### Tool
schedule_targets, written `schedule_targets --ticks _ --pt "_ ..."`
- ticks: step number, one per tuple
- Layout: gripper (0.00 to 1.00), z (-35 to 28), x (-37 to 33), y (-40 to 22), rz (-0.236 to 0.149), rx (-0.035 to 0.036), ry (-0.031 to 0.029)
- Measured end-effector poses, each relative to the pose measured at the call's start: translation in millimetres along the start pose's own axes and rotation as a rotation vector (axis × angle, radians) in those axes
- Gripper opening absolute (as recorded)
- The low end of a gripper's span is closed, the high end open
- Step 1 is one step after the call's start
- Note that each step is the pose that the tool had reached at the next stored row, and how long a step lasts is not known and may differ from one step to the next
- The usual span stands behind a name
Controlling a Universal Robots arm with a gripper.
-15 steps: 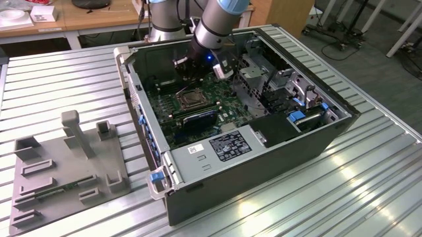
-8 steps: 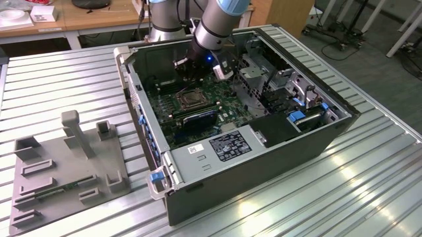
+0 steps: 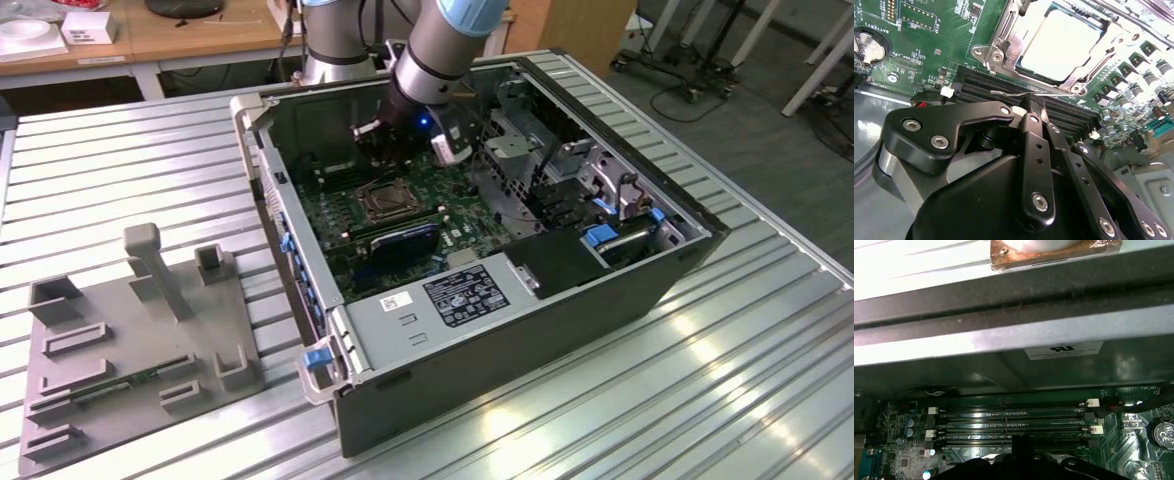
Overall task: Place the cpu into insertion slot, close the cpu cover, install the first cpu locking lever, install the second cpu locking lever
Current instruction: 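Install the first cpu locking lever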
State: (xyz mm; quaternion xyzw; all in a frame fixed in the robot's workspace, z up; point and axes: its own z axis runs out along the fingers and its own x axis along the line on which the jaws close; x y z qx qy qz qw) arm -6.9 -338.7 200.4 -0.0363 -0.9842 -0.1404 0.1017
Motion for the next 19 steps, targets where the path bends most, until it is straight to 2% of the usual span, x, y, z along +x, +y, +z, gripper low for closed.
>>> schedule_targets --ticks 19 --pt "0.11 6.3 -1.9 -1.7 0.0 -0.0001 -0.0001"
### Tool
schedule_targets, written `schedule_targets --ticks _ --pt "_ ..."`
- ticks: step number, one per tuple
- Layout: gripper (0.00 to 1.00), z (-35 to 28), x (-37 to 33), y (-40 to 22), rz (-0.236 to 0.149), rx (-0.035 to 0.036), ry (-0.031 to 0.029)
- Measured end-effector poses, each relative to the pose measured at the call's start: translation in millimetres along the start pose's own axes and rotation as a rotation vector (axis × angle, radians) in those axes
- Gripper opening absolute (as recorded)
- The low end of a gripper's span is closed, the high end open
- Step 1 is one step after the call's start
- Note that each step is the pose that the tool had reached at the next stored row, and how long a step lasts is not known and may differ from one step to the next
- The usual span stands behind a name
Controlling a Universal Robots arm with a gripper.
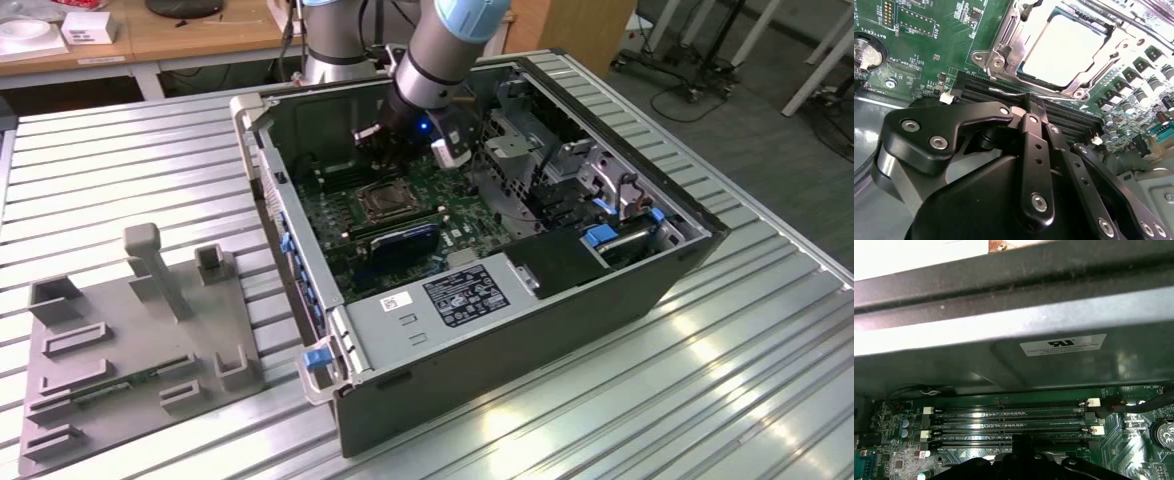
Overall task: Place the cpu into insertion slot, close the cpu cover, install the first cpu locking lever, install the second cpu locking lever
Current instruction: 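Install the first cpu locking lever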
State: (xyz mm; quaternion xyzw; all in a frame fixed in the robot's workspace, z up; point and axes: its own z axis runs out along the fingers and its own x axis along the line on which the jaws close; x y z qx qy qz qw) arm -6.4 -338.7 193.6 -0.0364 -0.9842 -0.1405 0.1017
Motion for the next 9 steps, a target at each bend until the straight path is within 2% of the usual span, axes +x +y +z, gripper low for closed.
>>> schedule_targets --ticks 9 --pt "0.11 2.2 -0.6 -0.6 0.0 0.0001 0.0"
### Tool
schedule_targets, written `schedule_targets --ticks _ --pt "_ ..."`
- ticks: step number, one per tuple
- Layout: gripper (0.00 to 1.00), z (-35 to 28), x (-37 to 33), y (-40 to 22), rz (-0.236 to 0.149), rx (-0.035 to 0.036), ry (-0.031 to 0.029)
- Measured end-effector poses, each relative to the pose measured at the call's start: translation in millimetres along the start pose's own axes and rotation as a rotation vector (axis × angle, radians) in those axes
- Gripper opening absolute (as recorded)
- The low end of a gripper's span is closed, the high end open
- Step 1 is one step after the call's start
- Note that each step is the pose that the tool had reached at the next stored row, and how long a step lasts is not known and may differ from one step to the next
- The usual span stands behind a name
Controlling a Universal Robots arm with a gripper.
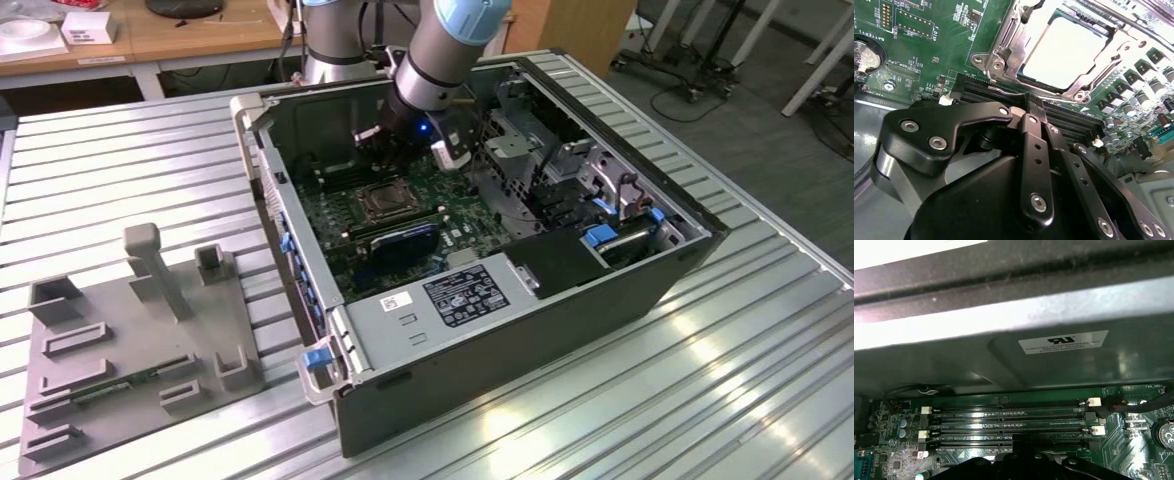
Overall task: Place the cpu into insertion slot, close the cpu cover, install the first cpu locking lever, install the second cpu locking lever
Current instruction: 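Install the first cpu locking lever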
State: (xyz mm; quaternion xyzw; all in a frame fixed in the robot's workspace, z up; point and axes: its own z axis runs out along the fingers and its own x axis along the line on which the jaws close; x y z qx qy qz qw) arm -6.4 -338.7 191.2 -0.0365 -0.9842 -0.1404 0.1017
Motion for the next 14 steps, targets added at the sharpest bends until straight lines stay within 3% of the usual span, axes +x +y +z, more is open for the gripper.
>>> schedule_targets --ticks 14 --pt "0.11 -0.1 -1.9 -0.3 0.001 0.0034 -0.0005"
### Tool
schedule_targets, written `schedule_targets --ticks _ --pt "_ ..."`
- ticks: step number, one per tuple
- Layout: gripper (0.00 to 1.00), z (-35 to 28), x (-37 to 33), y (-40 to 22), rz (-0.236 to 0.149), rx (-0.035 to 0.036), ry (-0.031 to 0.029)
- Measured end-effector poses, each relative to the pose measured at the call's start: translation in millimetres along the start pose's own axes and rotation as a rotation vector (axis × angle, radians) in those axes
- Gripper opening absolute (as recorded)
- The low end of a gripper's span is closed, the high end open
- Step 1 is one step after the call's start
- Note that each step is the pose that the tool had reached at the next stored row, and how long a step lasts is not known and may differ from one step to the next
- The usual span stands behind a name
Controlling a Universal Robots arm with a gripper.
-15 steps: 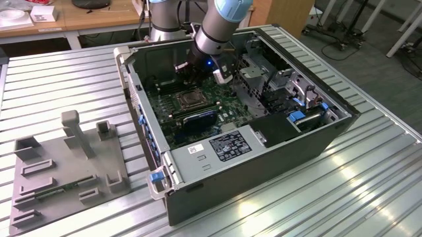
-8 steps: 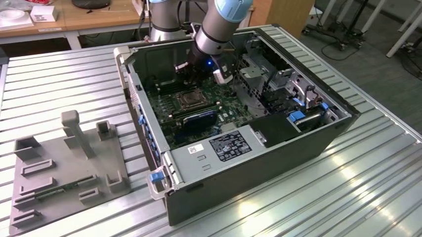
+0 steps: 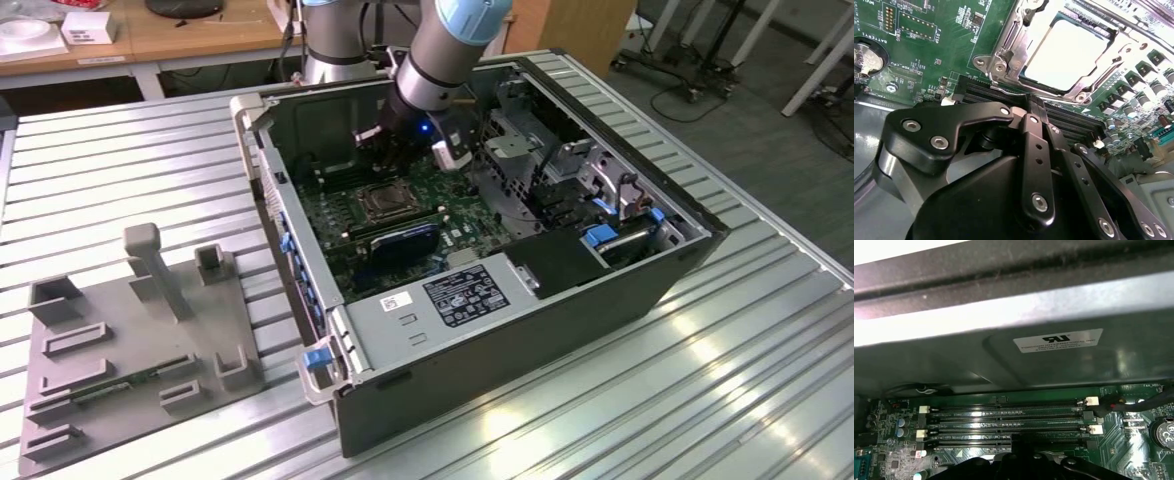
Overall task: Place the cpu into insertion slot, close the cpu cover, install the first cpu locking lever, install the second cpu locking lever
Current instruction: 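Install the first cpu locking lever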
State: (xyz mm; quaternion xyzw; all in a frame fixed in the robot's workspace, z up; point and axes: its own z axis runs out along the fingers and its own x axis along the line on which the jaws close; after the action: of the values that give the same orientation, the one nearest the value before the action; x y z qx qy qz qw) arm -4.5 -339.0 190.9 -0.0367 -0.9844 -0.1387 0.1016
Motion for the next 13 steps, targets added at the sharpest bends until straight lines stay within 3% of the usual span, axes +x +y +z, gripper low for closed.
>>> schedule_targets --ticks 13 --pt "0.11 0.2 -0.7 0.1 0.001 0.0038 -0.0004"
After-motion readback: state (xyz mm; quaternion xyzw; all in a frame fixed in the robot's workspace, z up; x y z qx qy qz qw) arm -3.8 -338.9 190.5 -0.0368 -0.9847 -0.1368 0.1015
